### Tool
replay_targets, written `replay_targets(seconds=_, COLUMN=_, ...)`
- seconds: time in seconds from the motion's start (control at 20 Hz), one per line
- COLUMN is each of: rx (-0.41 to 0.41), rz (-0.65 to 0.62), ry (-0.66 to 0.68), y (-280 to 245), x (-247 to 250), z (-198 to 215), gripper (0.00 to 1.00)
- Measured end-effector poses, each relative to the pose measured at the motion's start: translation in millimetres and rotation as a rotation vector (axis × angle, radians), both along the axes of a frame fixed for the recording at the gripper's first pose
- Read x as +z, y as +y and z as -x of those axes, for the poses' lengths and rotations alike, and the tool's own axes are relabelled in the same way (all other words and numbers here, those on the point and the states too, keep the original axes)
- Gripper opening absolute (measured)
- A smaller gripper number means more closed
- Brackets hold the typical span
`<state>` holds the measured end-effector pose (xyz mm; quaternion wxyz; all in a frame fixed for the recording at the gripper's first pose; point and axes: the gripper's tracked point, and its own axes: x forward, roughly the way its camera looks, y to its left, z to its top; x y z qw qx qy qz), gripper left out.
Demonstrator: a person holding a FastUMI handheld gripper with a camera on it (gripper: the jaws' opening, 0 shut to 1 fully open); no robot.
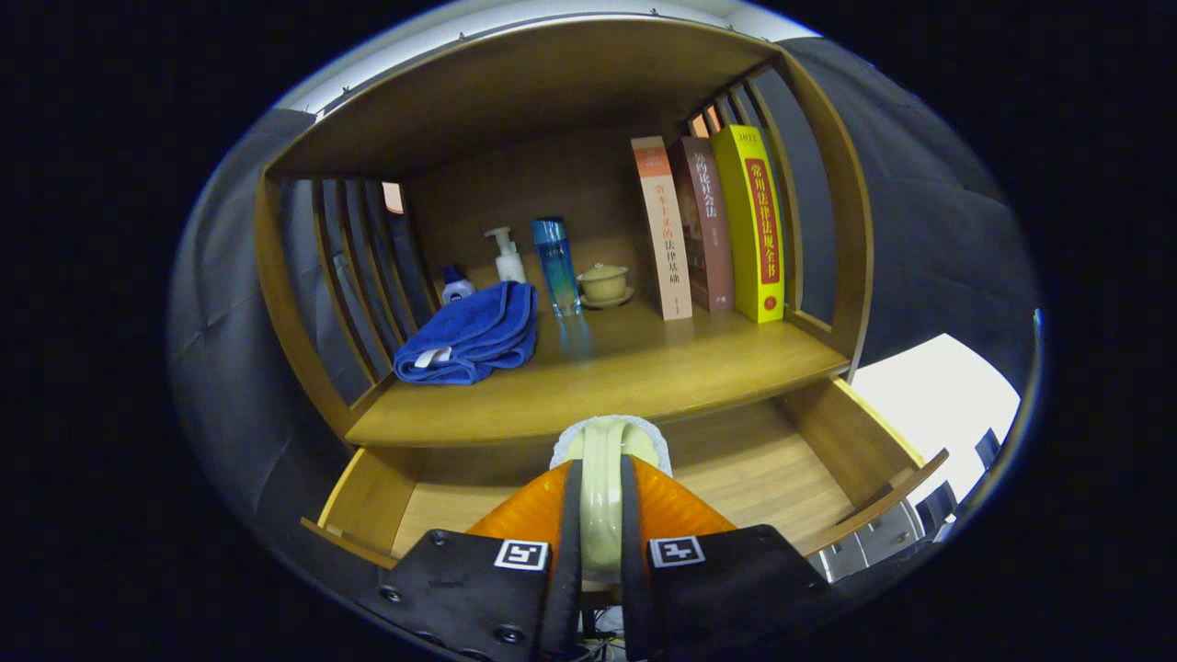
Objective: Pull open the drawer, take out the items inside it, and place them on the countertop above the cabinet.
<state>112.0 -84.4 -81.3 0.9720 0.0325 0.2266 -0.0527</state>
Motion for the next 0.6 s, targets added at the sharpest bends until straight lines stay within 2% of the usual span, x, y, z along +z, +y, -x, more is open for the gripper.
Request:
replay_targets(seconds=0.3, rx=0.035, rz=0.054, ry=-0.101, y=13, x=46, z=-30, gripper=0.27)
replay_targets(seconds=0.5, rx=0.071, rz=0.054, ry=-0.141, y=30, x=64, z=-70, gripper=0.27)
replay_targets(seconds=0.6, rx=0.062, rz=0.058, ry=-0.159, y=26, x=61, z=-94, gripper=0.27)
